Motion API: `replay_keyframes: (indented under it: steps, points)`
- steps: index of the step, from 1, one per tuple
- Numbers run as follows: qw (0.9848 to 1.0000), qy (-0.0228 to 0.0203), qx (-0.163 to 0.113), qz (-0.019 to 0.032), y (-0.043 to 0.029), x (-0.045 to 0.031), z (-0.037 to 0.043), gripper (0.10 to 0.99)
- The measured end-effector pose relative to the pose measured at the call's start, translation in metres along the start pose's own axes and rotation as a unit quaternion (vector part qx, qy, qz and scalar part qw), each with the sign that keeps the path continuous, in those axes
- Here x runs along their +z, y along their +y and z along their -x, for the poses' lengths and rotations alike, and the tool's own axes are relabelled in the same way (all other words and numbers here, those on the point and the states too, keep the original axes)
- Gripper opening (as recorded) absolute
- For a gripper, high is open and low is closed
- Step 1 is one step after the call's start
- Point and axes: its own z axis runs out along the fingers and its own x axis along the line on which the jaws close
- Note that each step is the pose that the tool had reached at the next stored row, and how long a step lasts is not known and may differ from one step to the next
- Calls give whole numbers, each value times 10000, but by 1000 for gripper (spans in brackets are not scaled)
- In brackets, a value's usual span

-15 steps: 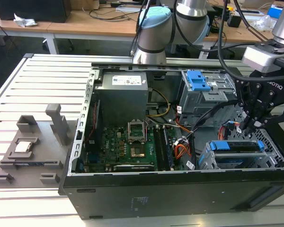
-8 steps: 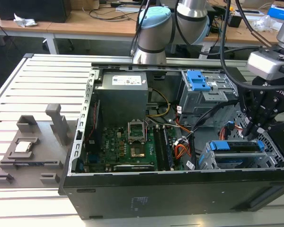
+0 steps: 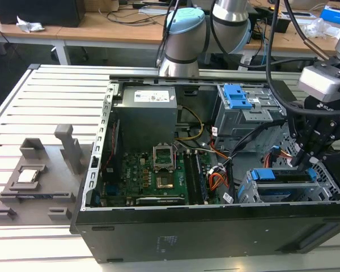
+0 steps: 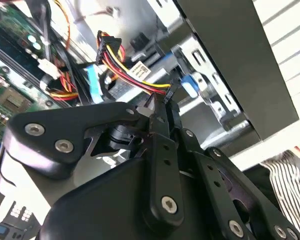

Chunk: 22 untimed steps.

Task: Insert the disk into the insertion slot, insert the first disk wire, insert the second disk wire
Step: 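Insert the first disk wire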

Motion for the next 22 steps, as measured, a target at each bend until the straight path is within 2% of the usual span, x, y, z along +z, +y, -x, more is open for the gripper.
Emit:
replay_keyframes:
  steps: [1, 2, 6, 9, 14, 15, 18, 19, 20, 22]
  points:
    - [9999, -124, -1, -50, 10, 1, 4, 161]
    - [9998, -170, 0, -69, 15, 1, 7, 161]
    - [9997, -234, 81, -87, 25, 0, 11, 161]
    - [9984, -261, 502, -62, 26, 9, 12, 161]
    - [9940, -288, 1057, -25, 26, 15, 12, 161]
    - [9925, -294, 1186, -16, 26, 16, 13, 161]
    - [9868, -313, 1587, 10, 25, 18, 13, 161]
    - [9856, -316, 1660, 15, 25, 18, 13, 161]
    - [9832, -322, 1794, 24, 25, 18, 13, 161]
    - [9821, -326, 1856, 28, 26, 19, 13, 161]
